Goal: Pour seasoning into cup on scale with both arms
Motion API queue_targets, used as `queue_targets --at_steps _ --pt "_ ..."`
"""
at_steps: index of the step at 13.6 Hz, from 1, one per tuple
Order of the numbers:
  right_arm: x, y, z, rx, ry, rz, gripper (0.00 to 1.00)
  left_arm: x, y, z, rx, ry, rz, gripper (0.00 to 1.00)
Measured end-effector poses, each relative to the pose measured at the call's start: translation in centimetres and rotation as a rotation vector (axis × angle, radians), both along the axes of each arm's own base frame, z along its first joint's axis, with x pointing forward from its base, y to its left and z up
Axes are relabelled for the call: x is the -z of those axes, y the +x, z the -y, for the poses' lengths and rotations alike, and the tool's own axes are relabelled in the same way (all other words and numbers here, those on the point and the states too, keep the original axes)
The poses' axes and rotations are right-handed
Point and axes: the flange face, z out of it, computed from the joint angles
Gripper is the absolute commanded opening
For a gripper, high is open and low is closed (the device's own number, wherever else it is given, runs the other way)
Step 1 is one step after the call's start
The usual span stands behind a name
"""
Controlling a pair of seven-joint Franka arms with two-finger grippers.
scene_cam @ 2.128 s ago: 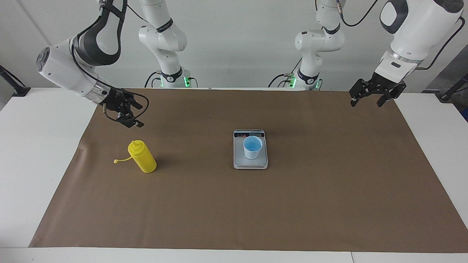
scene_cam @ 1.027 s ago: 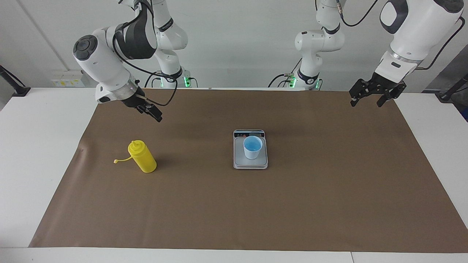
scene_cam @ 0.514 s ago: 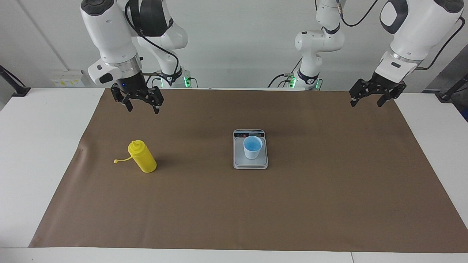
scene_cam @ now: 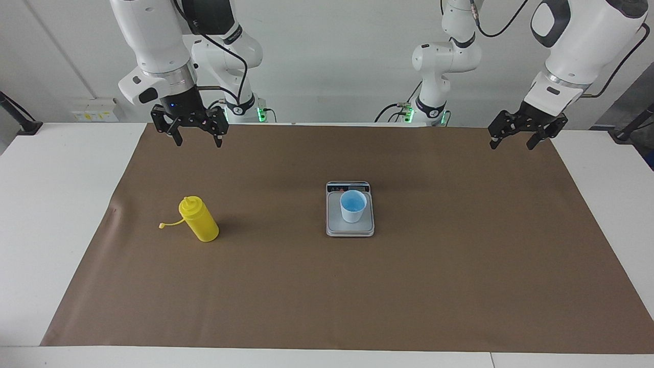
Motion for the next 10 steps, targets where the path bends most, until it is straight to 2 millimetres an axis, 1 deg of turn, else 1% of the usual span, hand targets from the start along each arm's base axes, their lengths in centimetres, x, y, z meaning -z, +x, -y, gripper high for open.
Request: queue_targets --at_steps 2,10 --pt "0.41 -0.08 -0.07 -0.025 -0.002 -0.014 1.0 0.0 0.0 0.0 0.0 0.0 0.0 1.0" --pt "1.05 -0.16 -0.22 -0.027 -0.003 -0.028 1.0 0.0 0.0 0.0 0.0 0.0 0.0 1.0"
